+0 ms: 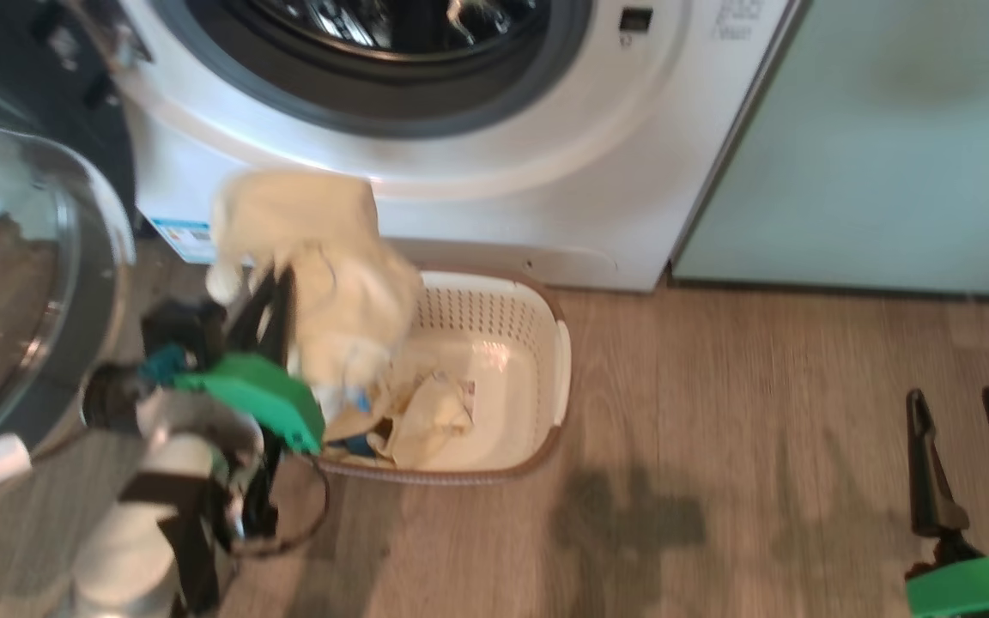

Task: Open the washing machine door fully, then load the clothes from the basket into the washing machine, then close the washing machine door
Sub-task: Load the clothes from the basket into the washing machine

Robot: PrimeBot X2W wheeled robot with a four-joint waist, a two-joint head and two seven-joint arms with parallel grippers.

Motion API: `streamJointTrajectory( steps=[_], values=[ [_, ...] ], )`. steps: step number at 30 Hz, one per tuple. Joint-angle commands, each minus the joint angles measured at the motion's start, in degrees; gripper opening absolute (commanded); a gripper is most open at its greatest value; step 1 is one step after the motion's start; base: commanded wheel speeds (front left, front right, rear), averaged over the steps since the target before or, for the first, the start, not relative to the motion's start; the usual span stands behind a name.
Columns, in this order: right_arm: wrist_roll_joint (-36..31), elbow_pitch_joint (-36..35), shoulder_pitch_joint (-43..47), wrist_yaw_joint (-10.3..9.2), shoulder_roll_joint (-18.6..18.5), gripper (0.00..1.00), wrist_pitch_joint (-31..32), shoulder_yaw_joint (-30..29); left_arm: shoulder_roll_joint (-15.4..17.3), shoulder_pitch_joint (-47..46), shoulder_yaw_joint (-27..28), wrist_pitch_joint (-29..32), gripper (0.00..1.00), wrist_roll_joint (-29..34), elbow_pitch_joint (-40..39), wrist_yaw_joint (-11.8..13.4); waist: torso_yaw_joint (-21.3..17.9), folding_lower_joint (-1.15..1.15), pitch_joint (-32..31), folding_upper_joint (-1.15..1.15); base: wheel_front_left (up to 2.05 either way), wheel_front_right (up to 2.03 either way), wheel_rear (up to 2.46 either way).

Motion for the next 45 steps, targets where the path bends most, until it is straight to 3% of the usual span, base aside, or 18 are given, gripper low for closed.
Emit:
streamJointTrajectory(
  steps=[1,12,24,30,45],
  values=[
    [0.35,-1.42,-2.62,-0.15,-0.99,1.00,-0.95,1.51,1.94,-4.68,3.06,-0.74,0.00,-0.24,-1.41,-0.29,-1.78,-0.01,3.08,0.00,0.00,0.00,0.00],
    [1.01,0.54,-6.96,-0.15,-0.98,1.00,-3.52,2.63,4.99,-18.82,5.33,0.50,0.00,-0.47,2.33,-0.66,-5.88,-0.01,12.67,0.00,0.00,0.00,0.00],
    [5.31,3.67,-12.34,-0.15,-0.98,1.00,-5.75,5.56,10.89,-37.65,5.26,9.94,0.00,-0.76,7.96,-3.86,-10.96,-0.01,22.96,0.00,0.00,0.00,0.00],
    [7.12,3.60,-14.34,-0.15,-0.98,1.00,-5.81,6.95,13.29,-46.35,4.96,14.48,0.00,-1.16,12.37,-5.73,-12.69,-0.01,25.89,0.00,0.00,0.00,0.00],
    [9.86,4.24,-17.23,-0.15,-0.98,1.00,-5.82,9.52,17.91,-64.83,2.88,18.31,0.00,1.49,22.06,-8.19,-17.59,-0.01,31.24,0.00,0.00,0.00,0.00]
  ],
)
